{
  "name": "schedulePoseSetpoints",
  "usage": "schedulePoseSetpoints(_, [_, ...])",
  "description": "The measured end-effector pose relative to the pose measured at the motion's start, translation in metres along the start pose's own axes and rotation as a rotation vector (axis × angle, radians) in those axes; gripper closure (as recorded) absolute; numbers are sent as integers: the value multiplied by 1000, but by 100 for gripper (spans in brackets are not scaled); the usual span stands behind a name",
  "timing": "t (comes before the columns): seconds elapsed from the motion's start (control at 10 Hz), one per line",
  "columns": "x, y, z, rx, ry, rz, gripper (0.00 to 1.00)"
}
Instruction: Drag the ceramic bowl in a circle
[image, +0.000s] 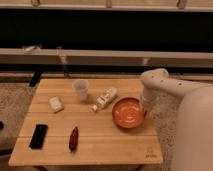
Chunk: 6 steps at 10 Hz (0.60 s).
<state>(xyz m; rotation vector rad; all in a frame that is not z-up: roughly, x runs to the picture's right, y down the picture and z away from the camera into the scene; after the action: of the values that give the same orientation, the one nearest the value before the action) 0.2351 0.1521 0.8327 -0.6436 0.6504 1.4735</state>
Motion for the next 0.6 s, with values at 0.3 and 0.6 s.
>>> schedulePoseSetpoints(0.3, [37, 15, -1, 16, 31, -26, 100])
schedulePoseSetpoints(0.6, [76, 39, -7, 24, 58, -67, 100])
